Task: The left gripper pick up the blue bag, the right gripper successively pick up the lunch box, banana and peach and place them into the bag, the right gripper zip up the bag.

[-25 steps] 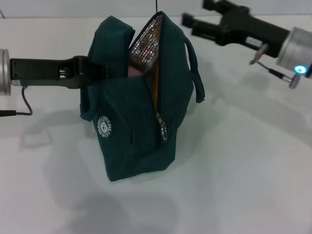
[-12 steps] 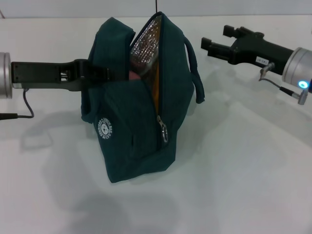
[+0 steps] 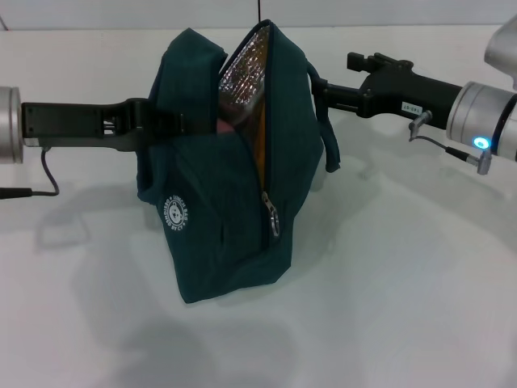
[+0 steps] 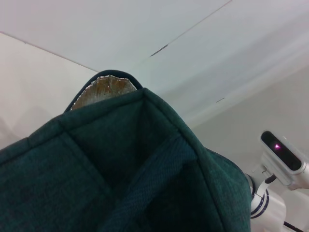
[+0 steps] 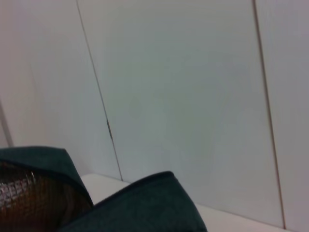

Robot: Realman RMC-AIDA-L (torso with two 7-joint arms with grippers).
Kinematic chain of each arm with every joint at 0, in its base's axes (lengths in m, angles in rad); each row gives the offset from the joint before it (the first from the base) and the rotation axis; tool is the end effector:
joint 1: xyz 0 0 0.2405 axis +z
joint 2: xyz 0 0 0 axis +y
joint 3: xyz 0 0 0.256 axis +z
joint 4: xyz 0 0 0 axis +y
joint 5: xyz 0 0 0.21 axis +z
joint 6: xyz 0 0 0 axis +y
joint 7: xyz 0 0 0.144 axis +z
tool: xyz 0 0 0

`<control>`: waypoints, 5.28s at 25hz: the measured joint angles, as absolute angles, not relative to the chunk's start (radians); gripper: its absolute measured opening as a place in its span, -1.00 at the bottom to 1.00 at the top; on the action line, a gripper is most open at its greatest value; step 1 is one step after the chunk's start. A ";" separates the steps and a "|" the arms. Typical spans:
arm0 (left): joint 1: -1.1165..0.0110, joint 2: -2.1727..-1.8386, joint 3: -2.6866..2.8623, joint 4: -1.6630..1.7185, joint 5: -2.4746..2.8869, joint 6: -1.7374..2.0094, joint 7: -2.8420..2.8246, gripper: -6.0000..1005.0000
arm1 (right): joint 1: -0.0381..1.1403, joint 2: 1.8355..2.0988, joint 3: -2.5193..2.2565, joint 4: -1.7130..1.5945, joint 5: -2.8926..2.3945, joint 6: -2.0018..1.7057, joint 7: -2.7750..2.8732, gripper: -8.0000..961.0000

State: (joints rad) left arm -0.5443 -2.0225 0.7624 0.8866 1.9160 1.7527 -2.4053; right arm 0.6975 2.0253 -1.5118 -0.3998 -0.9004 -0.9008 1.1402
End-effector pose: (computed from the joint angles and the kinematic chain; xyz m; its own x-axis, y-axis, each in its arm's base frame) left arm -0.2210 0.3371 0.0520 0.3007 0.8719 0.3864 0.8440 -0.4320 0.3178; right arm 0.2018 0.4119 -0.0507 0.7270 -0.2445 -0.6416 -0.5615 -0.7495 -0.3507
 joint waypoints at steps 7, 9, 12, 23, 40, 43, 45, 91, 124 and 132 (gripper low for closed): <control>-0.543 -2.022 0.764 0.887 1.916 1.754 -2.405 -0.92 | 0.723 2.028 -1.544 -0.398 -0.900 -0.850 1.139 0.75; -0.543 -2.022 0.767 0.887 1.916 1.755 -2.404 -0.92 | 0.727 2.028 -1.546 -0.398 -0.900 -0.844 1.139 0.75; -0.543 -2.023 0.768 0.887 1.916 1.755 -2.404 -0.92 | 0.731 2.028 -1.547 -0.398 -0.901 -0.841 1.139 0.73; -0.540 -2.023 0.768 0.887 1.916 1.755 -2.404 -0.92 | 0.735 2.028 -1.598 -0.423 -0.890 -0.833 1.097 0.20; -0.537 -2.024 0.764 0.887 1.916 1.754 -2.392 -0.92 | 0.648 2.027 -1.590 -0.535 -0.888 -0.854 1.094 -0.75; -0.534 -2.031 0.764 0.883 1.915 1.753 -2.370 -0.92 | 0.537 2.022 -1.564 -0.684 -0.888 -0.868 1.094 -0.84; -0.529 -2.034 0.763 0.859 1.903 1.751 -2.345 -0.92 | 0.469 2.014 -1.544 -0.768 -0.891 -0.890 1.096 -0.84; -0.521 -2.089 0.774 0.514 1.812 1.633 -2.036 -0.92 | 0.508 1.995 -1.415 -0.709 -1.154 -1.135 1.254 -0.66; -0.504 -2.089 0.768 0.511 1.802 1.631 -2.036 -0.91 | 0.403 2.011 -1.245 -0.572 -1.558 -1.744 0.959 0.75; -0.500 -2.089 0.771 0.511 1.801 1.631 -2.036 -0.91 | 0.407 2.015 -1.243 -0.507 -1.569 -1.628 0.949 0.75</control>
State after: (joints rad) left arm -0.5000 -2.0892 0.7714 0.5109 1.8008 1.6306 -2.0356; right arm 0.4067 2.0154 -1.2433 -0.5070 -1.5695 -1.6280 0.9494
